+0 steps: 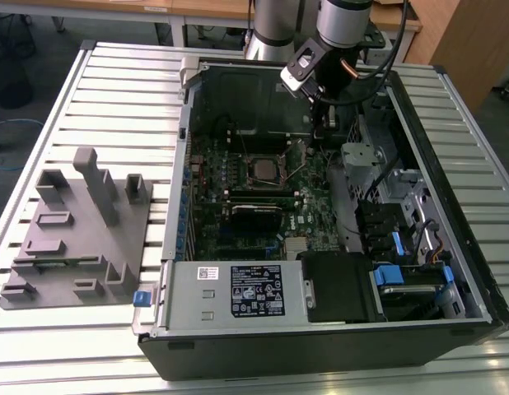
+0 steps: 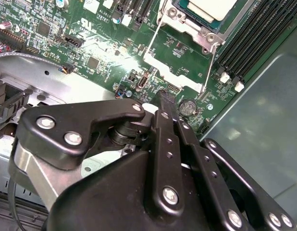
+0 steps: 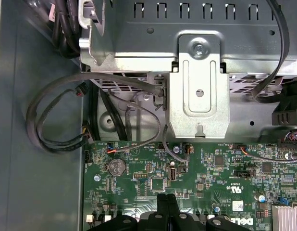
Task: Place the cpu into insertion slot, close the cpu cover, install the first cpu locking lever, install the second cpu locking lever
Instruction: 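Close the cpu cover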
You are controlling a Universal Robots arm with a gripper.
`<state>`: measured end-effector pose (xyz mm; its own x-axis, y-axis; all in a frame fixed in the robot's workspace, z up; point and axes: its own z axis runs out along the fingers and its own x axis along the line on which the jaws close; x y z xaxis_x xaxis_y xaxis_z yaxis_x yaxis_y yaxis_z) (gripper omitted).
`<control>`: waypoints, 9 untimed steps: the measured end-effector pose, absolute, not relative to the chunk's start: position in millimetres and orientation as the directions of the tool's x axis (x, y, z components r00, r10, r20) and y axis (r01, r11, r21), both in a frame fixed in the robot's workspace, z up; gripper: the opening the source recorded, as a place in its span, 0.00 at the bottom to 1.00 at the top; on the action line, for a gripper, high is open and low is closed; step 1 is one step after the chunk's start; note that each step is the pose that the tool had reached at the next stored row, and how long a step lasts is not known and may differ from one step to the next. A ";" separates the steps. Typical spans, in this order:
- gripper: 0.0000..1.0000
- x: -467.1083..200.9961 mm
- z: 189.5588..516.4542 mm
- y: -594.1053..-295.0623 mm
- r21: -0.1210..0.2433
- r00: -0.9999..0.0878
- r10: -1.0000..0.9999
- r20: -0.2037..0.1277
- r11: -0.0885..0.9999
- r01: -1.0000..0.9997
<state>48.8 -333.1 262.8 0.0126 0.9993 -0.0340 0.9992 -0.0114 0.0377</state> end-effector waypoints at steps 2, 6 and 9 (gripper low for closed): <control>0.10 48.8 262.4 -333.2 0.038 0.013 0.999 -0.034 -0.011 0.999; 0.10 48.8 260.9 -333.1 0.038 0.013 0.999 -0.034 -0.011 0.999; 0.10 48.8 259.6 -333.1 0.038 0.013 0.999 -0.034 -0.011 0.999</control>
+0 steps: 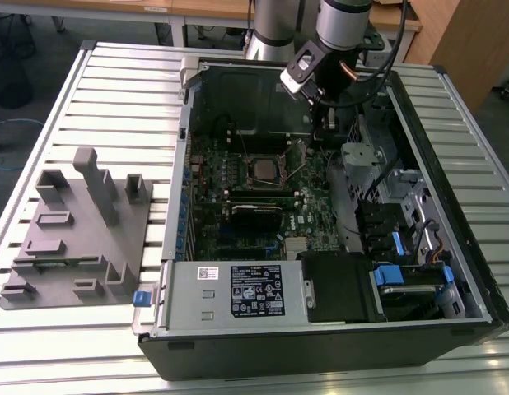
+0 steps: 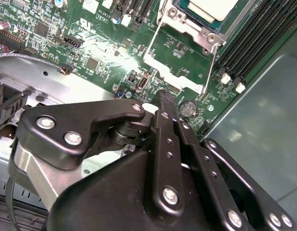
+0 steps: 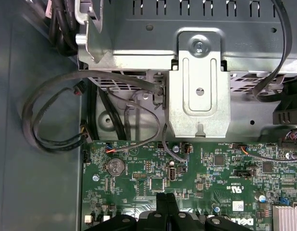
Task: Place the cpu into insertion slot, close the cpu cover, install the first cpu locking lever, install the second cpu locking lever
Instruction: 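Close the cpu cover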
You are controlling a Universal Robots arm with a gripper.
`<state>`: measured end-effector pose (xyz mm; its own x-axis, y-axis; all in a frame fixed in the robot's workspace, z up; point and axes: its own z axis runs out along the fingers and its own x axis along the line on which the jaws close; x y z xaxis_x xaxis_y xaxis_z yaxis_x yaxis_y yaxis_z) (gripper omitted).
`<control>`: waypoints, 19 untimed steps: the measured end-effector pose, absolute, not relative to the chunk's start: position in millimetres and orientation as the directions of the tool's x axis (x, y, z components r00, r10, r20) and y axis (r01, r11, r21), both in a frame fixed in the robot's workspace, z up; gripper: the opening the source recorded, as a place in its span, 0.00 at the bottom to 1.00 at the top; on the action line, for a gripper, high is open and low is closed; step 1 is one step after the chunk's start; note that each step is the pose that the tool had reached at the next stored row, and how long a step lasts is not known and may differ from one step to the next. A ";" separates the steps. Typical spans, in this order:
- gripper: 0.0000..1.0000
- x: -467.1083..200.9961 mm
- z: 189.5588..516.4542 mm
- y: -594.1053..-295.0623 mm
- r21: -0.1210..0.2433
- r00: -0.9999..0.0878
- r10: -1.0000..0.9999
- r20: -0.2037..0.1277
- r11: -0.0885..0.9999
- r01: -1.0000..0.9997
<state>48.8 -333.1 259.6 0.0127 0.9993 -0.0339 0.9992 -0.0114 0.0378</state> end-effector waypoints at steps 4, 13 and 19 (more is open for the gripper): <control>0.10 48.8 259.4 -333.1 0.038 0.013 0.999 -0.034 -0.011 0.999; 0.10 48.9 256.5 -333.1 0.038 0.013 0.999 -0.034 -0.011 0.999; 0.10 49.1 256.0 -333.1 0.038 0.013 0.999 -0.034 -0.011 0.999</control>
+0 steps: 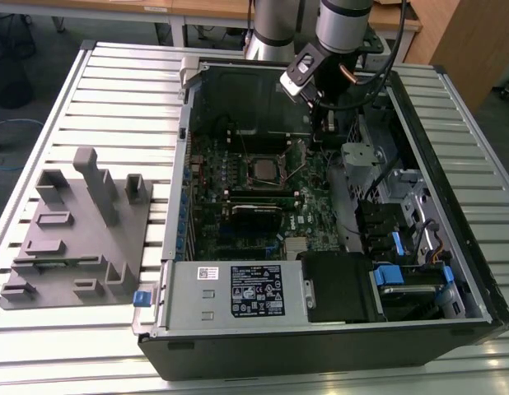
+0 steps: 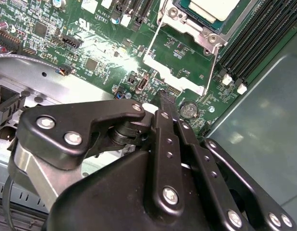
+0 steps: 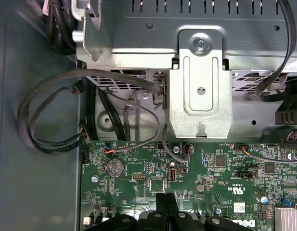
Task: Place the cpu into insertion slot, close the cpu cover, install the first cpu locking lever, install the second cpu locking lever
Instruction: 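Close the cpu cover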
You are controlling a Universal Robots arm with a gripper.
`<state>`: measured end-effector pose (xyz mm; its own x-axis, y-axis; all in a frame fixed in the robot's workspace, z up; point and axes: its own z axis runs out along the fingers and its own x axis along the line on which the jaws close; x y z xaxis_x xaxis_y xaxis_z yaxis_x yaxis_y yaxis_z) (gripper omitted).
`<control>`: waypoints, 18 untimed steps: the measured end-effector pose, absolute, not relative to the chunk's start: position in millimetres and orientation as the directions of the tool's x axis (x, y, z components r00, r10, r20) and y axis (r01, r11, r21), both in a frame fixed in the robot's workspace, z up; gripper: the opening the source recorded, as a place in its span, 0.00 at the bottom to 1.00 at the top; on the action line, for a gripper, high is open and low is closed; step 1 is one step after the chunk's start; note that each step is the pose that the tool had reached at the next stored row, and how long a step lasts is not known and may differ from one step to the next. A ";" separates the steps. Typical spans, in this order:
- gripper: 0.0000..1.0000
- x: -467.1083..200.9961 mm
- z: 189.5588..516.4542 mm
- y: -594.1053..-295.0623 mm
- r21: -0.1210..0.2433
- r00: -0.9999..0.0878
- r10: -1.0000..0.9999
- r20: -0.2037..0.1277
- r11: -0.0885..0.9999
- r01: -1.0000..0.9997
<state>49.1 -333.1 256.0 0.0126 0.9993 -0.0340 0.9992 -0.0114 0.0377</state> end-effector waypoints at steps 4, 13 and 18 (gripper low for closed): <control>0.10 49.2 254.6 -333.1 0.038 0.013 0.999 -0.034 -0.011 0.999; 0.10 49.3 244.9 -330.7 0.038 0.013 0.999 -0.034 -0.011 0.999; 0.10 49.3 241.8 -326.3 0.038 0.013 0.999 -0.034 -0.011 0.999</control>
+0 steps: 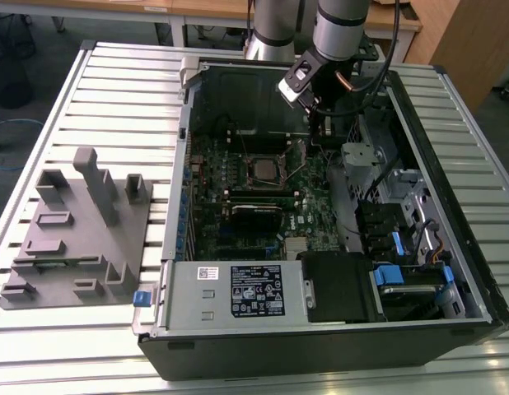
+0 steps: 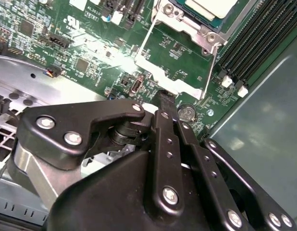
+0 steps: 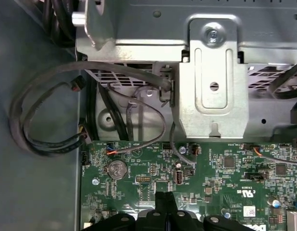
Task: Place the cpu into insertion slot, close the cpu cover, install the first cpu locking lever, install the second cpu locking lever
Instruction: 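Close the cpu cover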
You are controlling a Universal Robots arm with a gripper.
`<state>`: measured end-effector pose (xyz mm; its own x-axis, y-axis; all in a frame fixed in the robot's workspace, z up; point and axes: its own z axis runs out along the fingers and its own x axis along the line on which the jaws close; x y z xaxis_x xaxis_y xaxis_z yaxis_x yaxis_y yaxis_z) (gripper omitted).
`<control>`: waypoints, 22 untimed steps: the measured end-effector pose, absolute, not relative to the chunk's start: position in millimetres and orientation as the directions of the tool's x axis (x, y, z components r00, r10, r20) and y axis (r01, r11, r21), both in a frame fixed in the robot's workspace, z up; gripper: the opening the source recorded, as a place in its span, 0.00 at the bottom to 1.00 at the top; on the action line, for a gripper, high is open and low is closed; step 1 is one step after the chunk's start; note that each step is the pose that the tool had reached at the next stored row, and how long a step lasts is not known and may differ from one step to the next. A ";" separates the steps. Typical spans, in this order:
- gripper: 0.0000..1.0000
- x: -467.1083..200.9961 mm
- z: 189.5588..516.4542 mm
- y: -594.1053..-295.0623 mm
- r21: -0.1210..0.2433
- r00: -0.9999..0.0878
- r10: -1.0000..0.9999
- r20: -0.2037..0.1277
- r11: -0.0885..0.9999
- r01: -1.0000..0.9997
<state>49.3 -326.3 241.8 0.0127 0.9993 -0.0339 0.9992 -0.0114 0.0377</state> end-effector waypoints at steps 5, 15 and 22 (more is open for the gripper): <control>0.10 48.7 239.1 -324.1 0.038 0.013 0.999 -0.034 -0.011 0.999; 0.10 34.5 238.4 -323.7 0.044 0.013 0.999 -0.034 -0.012 0.999; 0.10 10.2 238.2 -323.7 0.059 0.014 0.999 -0.033 -0.012 0.998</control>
<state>10.2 -323.7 238.2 0.0135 0.9994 -0.0332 0.9982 -0.0115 0.0592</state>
